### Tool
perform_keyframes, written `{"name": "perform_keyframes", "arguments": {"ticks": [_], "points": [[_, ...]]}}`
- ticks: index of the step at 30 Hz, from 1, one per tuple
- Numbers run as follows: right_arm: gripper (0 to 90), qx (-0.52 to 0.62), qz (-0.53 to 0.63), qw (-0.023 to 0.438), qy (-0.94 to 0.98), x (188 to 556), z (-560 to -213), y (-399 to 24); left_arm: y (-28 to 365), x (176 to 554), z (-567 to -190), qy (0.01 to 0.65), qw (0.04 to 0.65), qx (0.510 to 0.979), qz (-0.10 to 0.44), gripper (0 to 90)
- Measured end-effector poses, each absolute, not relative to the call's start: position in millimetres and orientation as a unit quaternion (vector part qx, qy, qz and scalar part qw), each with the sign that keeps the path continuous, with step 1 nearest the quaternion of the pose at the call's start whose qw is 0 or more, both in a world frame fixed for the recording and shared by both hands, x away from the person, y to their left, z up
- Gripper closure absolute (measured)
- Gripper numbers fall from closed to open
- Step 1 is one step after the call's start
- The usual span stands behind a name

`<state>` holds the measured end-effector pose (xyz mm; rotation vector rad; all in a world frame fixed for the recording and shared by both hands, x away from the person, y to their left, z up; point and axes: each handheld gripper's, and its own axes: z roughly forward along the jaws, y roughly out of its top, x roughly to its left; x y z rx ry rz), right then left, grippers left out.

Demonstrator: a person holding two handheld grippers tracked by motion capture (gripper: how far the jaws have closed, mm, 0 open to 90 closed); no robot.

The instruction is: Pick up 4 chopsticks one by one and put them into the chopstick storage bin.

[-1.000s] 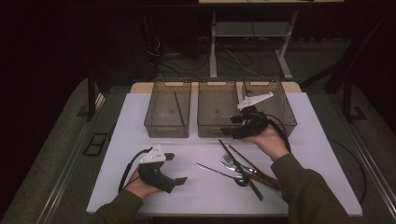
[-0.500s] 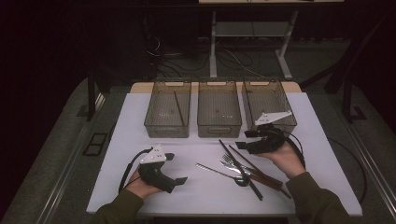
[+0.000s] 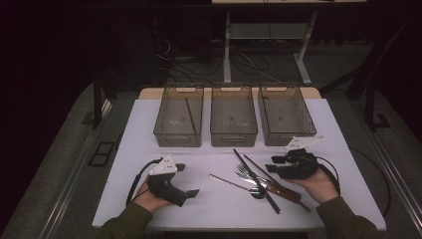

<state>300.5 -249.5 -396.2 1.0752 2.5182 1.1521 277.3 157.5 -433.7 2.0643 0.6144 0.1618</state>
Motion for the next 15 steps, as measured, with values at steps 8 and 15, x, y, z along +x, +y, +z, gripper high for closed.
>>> {"name": "perform_keyframes", "arguments": {"ticks": [8, 15], "points": [[63.3, 0.367, 0.373, 0.080, 0.849, 285, -403, -262, 157, 278, -434, 0.253, 0.470, 0.843, 0.065, 0.0], [70.1, 0.377, 0.360, 0.076, 0.850, 273, -410, -272, 157, 277, -434, 0.251, 0.468, 0.844, 0.065, 0.2]]}}
